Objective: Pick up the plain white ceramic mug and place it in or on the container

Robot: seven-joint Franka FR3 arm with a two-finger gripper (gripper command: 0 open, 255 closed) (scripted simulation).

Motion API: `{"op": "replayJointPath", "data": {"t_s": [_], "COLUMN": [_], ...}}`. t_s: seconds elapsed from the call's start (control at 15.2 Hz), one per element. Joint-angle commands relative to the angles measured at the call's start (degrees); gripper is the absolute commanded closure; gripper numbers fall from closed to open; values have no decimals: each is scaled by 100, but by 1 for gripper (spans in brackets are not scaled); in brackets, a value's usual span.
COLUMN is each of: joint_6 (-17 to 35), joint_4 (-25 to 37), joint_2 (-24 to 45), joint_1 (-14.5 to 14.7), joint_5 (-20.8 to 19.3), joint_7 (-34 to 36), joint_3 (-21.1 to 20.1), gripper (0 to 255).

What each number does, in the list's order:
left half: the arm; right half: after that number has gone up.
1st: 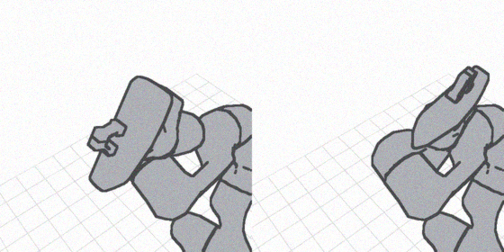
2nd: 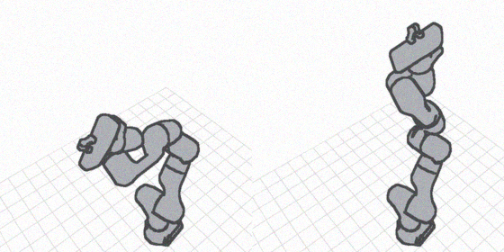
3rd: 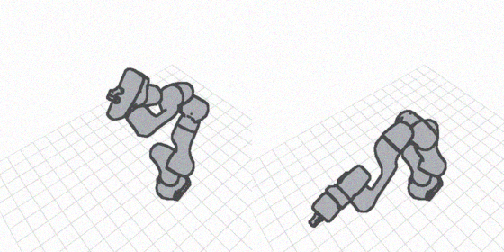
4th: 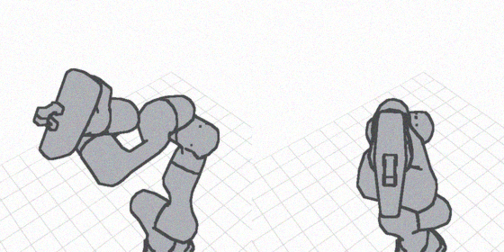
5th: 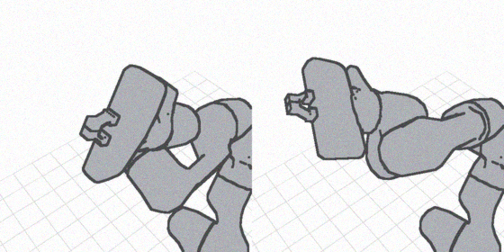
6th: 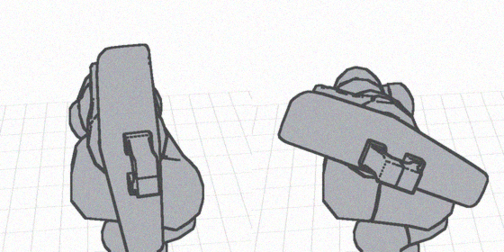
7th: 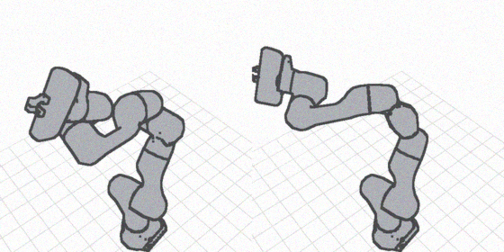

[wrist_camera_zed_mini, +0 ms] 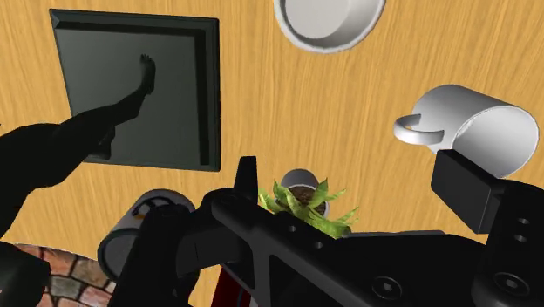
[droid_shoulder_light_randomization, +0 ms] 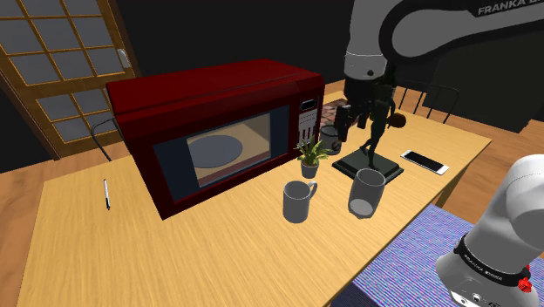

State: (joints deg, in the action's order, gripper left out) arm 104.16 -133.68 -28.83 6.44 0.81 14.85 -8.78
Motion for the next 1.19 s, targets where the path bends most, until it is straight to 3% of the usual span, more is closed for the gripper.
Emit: {"op": "replayJointPath", "data": {"t_s": [0.0,0.53,1.12], "joint_6": [94,576,863], "joint_4": [100,682,1648], "joint_2": [291,1739,3409], "joint_1": [90,387,762], "joint_5": [77,196,37], "joint_7": [112,541,1035], "joint_3": [-149,-700,-1159], "gripper": [0,0,0]}}
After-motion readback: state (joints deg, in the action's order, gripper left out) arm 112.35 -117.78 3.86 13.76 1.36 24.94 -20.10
